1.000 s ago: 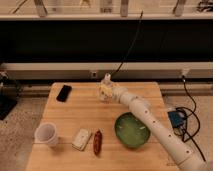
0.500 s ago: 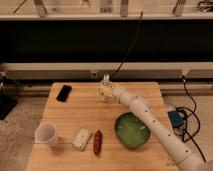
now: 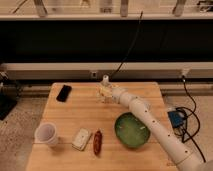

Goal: Stand the bottle upright

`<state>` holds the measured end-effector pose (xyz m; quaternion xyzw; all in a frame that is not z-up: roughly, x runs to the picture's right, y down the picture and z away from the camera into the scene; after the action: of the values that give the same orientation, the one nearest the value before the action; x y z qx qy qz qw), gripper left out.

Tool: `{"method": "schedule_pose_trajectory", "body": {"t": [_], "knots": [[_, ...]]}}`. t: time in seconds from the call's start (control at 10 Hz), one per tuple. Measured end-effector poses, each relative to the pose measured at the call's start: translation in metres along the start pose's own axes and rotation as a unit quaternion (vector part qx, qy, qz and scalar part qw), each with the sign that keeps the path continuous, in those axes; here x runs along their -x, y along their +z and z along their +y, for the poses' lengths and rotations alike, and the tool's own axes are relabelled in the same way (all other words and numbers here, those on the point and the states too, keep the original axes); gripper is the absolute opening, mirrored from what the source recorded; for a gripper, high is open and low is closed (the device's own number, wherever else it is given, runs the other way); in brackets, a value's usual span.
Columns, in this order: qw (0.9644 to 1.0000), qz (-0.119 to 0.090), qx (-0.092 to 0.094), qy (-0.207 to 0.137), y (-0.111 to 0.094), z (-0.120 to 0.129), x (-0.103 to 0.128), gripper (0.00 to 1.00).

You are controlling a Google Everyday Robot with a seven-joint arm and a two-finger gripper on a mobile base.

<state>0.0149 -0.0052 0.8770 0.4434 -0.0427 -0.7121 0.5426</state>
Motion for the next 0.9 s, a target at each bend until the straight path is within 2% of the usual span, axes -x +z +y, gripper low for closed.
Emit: {"method": "schedule_pose_trajectory", "body": {"t": [0.5, 0.6, 0.7, 0.8, 0.9], "knots": [[0.9997, 0.005, -0.007, -0.022, -0.0008, -0.0015, 0.0015, 0.03], [0.9997, 0.006, -0.007, -0.023, -0.0010, -0.0013, 0.0011, 0.07], [0.9997, 0.005, -0.008, -0.024, 0.0000, -0.0038, 0.0001, 0.18], [0.9997, 0.005, -0.008, -0.024, 0.0007, -0.0050, -0.0007, 0.24], [0.9996, 0.004, -0.010, -0.024, 0.0016, -0.0071, -0.0015, 0.38]]}}
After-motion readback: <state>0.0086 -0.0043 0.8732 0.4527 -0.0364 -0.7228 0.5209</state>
